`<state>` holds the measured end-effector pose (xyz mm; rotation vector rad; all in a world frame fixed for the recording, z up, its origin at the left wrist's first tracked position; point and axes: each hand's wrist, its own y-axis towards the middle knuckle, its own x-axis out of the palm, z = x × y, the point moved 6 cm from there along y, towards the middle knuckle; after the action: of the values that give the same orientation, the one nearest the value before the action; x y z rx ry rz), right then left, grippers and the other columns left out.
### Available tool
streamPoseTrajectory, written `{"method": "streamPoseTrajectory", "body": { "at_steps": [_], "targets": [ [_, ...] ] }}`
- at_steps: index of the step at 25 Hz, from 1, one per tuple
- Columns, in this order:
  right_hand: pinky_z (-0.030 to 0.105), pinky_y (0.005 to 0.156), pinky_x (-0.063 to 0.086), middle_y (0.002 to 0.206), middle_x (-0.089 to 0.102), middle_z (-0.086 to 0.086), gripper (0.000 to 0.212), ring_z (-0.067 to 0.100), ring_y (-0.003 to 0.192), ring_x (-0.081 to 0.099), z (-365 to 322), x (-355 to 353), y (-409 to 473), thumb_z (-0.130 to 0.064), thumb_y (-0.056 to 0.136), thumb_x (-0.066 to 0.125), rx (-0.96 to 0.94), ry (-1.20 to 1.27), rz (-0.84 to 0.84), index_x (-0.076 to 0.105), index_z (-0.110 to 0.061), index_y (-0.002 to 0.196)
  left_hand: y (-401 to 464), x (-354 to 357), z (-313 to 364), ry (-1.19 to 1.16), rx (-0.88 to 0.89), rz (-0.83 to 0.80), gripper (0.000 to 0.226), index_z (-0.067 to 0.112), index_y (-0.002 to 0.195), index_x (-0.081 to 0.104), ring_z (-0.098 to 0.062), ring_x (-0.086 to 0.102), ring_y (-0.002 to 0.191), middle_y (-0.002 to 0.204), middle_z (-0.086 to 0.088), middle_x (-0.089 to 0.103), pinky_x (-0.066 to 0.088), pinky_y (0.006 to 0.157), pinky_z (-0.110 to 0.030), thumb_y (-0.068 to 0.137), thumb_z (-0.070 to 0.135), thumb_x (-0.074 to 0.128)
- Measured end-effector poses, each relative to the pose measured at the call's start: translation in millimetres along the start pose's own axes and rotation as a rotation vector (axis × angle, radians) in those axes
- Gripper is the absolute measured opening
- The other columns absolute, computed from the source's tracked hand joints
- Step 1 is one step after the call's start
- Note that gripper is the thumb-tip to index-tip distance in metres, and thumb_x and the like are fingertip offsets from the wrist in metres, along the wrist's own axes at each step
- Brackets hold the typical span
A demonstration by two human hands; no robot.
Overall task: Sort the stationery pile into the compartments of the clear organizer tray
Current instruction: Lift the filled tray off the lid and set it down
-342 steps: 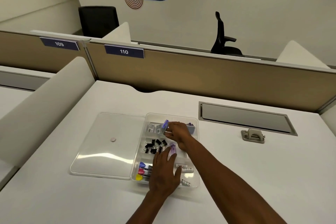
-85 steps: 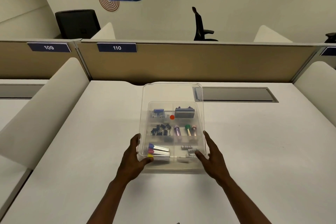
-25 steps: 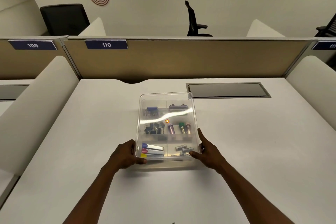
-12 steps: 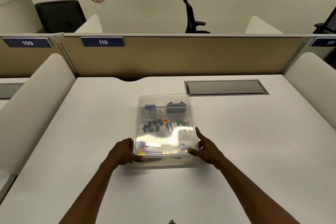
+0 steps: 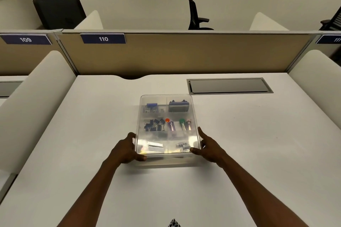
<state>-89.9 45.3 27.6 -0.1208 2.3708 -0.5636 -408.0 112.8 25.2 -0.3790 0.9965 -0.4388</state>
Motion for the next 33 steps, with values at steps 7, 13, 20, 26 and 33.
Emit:
{"method": "streamPoseTrajectory", "body": {
  "at_steps": [7, 13, 20, 26, 33],
  "targets": [
    [0.024, 0.076, 0.043, 0.098, 0.059, 0.005, 0.117, 0.016, 0.083, 0.055, -14.0, -5.3, -0.8, -0.044, 0.081, 0.076, -0.050, -0.186, 0.002, -0.015, -0.029, 0.154, 0.7, -0.8, 24.3, 0.295, 0.167, 0.053, 0.144, 0.017, 0.153, -0.013, -0.022, 0.023, 0.147, 0.163, 0.004, -0.014, 0.038, 0.112, -0.034, 0.057, 0.046, 0.090],
    [0.025, 0.073, 0.039, 0.118, 0.065, 0.014, 0.113, 0.017, 0.084, 0.051, -22.3, -9.2, 2.1, -0.044, 0.080, 0.077, -0.078, -0.292, -0.029, -0.006, -0.027, 0.156, 3.3, -2.2, 23.5, 0.309, 0.161, 0.039, 0.139, 0.016, 0.154, -0.008, -0.024, 0.027, 0.146, 0.164, 0.002, -0.009, 0.037, 0.113, -0.035, 0.059, 0.047, 0.089],
    [0.028, 0.070, 0.044, 0.115, 0.067, 0.007, 0.117, 0.023, 0.092, 0.062, -13.1, -11.1, 13.7, -0.060, 0.073, 0.076, -0.014, -0.402, -0.016, 0.001, -0.028, 0.157, 2.7, -12.8, 29.1, 0.403, 0.125, 0.025, 0.152, 0.027, 0.153, -0.014, -0.027, 0.053, 0.124, 0.157, -0.003, 0.030, 0.052, 0.095, -0.038, 0.047, 0.054, 0.092],
    [0.039, 0.086, 0.053, 0.127, 0.062, 0.004, 0.122, 0.025, 0.110, 0.062, -26.3, -17.9, 13.5, -0.059, 0.067, 0.081, -0.021, -0.481, 0.031, 0.003, -0.026, 0.155, 14.6, -31.7, 36.0, 0.605, 0.106, 0.020, 0.129, 0.024, 0.155, 0.006, -0.027, 0.054, 0.121, 0.139, -0.009, 0.050, 0.049, 0.093, -0.035, 0.059, 0.056, 0.086],
    [0.046, 0.095, 0.046, 0.133, 0.055, 0.007, 0.136, 0.029, 0.118, 0.055, -29.7, -22.4, 31.0, -0.070, 0.058, 0.080, 0.038, -0.663, -0.035, -0.004, -0.026, 0.156, 10.7, -34.0, 44.9, 0.638, 0.153, 0.142, 0.129, 0.021, 0.155, 0.002, -0.026, 0.043, 0.129, 0.160, -0.001, 0.022, 0.047, 0.096, -0.038, 0.062, 0.043, 0.089]
  ]
}}
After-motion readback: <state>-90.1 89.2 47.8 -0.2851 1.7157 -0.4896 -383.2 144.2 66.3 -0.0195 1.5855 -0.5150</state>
